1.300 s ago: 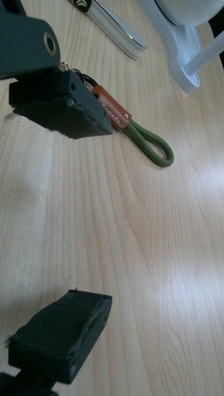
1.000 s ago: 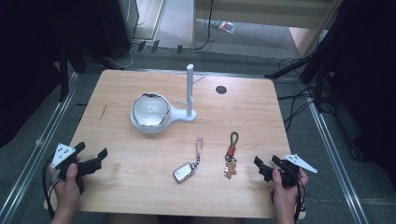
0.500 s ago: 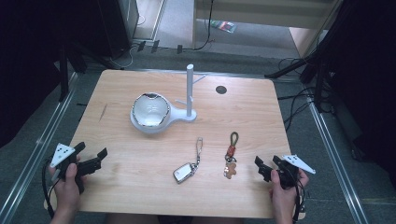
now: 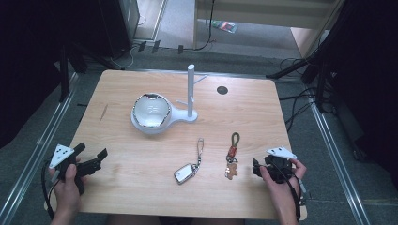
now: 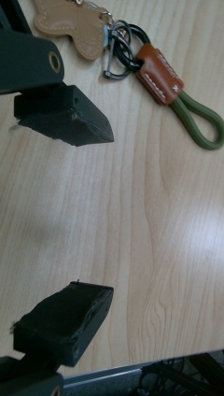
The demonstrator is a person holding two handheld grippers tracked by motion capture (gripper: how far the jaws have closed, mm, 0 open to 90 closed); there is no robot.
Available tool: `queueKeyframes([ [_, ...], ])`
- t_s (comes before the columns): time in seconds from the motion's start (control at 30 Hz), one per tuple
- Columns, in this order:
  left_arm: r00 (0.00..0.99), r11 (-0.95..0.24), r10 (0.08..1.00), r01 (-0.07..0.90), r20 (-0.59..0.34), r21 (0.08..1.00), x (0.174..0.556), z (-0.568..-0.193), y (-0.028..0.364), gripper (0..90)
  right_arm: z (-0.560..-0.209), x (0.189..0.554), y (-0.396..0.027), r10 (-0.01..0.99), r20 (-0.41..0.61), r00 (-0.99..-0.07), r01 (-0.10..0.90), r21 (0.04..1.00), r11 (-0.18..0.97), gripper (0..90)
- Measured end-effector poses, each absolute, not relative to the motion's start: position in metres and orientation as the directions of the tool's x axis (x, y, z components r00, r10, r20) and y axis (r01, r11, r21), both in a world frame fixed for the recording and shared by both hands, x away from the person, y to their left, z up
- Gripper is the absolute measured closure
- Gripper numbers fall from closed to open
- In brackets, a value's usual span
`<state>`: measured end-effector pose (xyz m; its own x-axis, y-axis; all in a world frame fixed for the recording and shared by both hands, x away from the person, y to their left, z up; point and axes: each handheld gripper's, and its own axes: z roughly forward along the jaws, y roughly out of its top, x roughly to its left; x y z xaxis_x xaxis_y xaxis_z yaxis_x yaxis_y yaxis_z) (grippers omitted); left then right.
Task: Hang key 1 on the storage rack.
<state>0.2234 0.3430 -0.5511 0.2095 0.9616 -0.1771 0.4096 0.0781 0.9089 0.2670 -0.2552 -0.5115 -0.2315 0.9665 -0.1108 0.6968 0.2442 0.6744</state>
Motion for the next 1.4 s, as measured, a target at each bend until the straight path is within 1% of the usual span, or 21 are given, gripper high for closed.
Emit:
queueKeyframes([
  [0.23,0.212,0.08,0.96,0.409,-0.18,0.909,0.224,-0.551,0.343,6.6,-0.501,0.284,-0.245,0.95,-0.143,-0.279,0.777,0.548,0.311,21.8],
  [0.27,0.212,0.08,0.96,0.409,-0.18,0.909,0.224,-0.551,0.343,6.6,-0.501,0.284,-0.245,0.95,-0.143,-0.279,0.777,0.548,0.311,21.8],
  [0.3,0.212,0.08,0.96,0.41,-0.181,0.909,0.224,-0.551,0.343,6.6,-0.5,0.287,-0.244,0.946,-0.144,-0.29,0.786,0.528,0.321,21.9],
  [0.33,0.213,0.079,0.96,0.412,-0.18,0.908,0.224,-0.551,0.343,6.6,-0.498,0.291,-0.241,0.939,-0.156,-0.307,0.81,0.476,0.343,22.1],
  [0.43,0.214,0.078,0.96,0.412,-0.179,0.908,0.224,-0.551,0.343,6.6,-0.495,0.294,-0.24,0.937,-0.157,-0.312,0.822,0.449,0.349,22.9],
  [0.53,0.215,0.077,0.96,0.411,-0.179,0.908,0.224,-0.551,0.343,6.6,-0.493,0.302,-0.236,0.939,-0.137,-0.317,0.861,0.373,0.345,22.5],
  [0.73,0.217,0.076,0.96,0.411,-0.178,0.908,0.224,-0.551,0.343,6.6,-0.49,0.313,-0.226,0.929,-0.14,-0.343,0.891,0.263,0.369,22.8],
  [0.83,0.217,0.076,0.96,0.411,-0.178,0.908,0.224,-0.551,0.343,6.6,-0.488,0.316,-0.223,0.929,-0.126,-0.348,0.896,0.246,0.369,22.6],
  [0.93,0.217,0.077,0.959,0.412,-0.18,0.908,0.224,-0.551,0.343,6.6,-0.485,0.322,-0.216,0.93,-0.112,-0.35,0.904,0.221,0.367,20.1],
  [1.13,0.218,0.077,0.959,0.412,-0.18,0.908,0.224,-0.551,0.343,6.6,-0.484,0.329,-0.205,0.929,-0.081,-0.362,0.903,0.217,0.371,13.4],
  [1.2,0.218,0.076,0.959,0.411,-0.179,0.908,0.224,-0.551,0.343,6.6,-0.482,0.331,-0.199,0.931,-0.1,-0.352,0.904,0.219,0.366,12.7],
  [1.27,0.219,0.075,0.959,0.411,-0.178,0.908,0.224,-0.551,0.343,6.6,-0.481,0.334,-0.194,0.934,-0.073,-0.35,0.908,0.217,0.357,8.1],
  [1.3,0.22,0.074,0.959,0.412,-0.178,0.908,0.224,-0.551,0.343,6.6,-0.481,0.336,-0.192,0.933,-0.06,-0.355,0.908,0.215,0.359,7.3],
  [1.4,0.219,0.076,0.959,0.411,-0.179,0.909,0.224,-0.551,0.343,6.6,-0.481,0.338,-0.188,0.935,-0.061,-0.348,0.91,0.218,0.353,7.7],
])
